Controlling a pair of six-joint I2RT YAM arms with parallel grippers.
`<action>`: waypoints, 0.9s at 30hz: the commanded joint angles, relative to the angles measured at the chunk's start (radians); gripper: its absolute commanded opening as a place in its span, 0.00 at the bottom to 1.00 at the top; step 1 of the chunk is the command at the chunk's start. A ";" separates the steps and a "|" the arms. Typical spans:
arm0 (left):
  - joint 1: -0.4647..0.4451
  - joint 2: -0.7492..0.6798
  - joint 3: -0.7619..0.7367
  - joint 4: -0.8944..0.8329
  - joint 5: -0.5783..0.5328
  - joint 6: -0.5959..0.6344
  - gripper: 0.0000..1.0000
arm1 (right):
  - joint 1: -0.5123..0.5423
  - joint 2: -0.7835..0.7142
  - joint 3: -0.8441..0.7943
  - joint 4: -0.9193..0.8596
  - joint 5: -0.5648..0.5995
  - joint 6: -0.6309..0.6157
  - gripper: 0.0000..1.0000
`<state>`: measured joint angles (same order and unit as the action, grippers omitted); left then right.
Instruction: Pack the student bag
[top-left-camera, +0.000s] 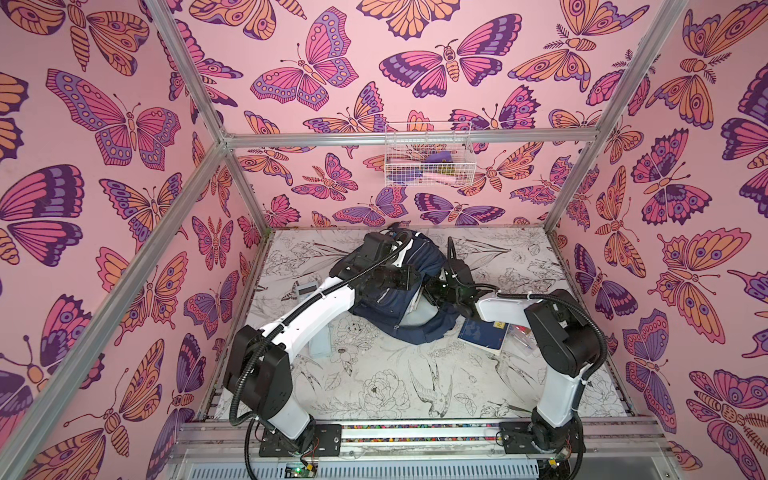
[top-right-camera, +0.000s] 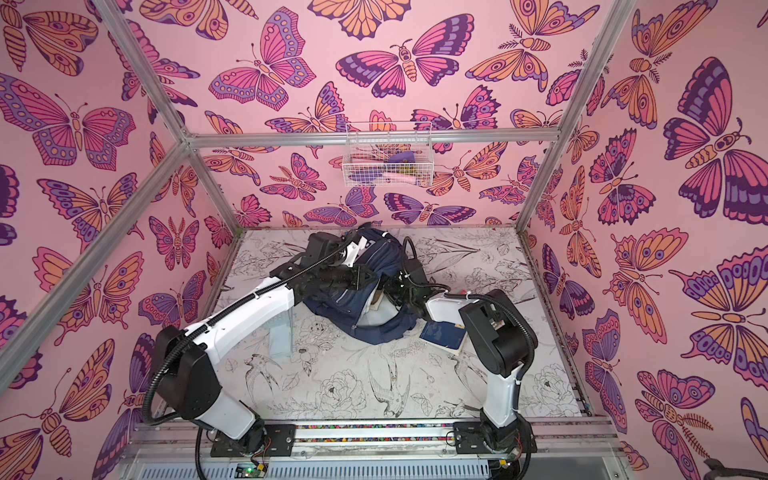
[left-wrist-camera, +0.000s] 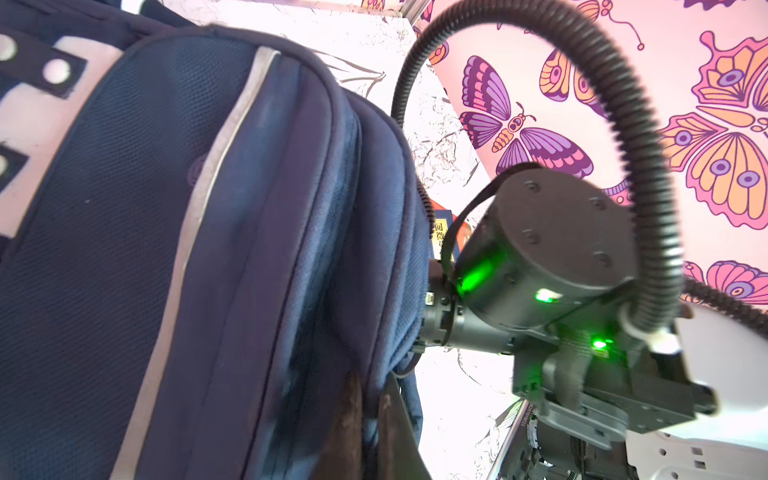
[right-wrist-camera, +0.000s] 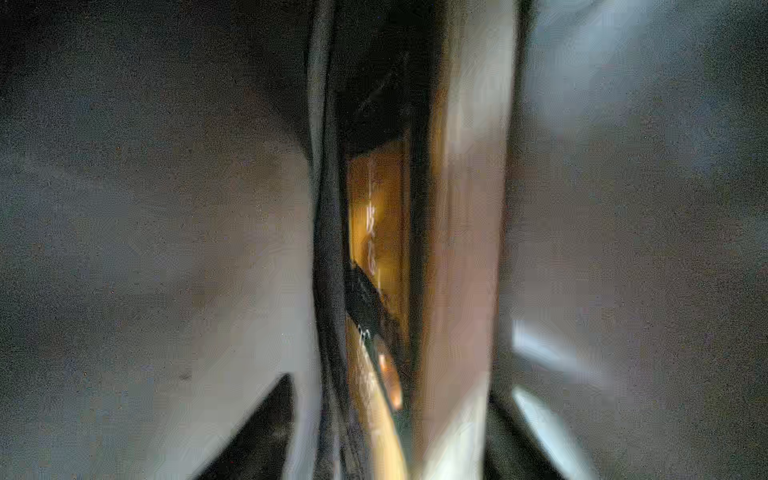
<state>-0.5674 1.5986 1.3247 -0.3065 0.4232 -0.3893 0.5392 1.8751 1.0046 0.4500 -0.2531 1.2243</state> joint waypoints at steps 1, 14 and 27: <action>0.026 -0.038 -0.033 0.104 0.046 -0.012 0.00 | -0.007 -0.090 -0.022 -0.051 0.022 -0.056 0.75; 0.049 -0.040 -0.139 0.154 0.080 0.011 0.00 | -0.102 -0.625 0.000 -1.038 0.175 -0.477 0.85; 0.048 -0.007 -0.171 0.132 0.068 -0.006 0.00 | -0.474 -0.818 -0.148 -1.271 0.042 -0.642 0.86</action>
<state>-0.5350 1.5734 1.1557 -0.2066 0.5262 -0.3691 0.0864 1.0409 0.8948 -0.7578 -0.1432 0.6510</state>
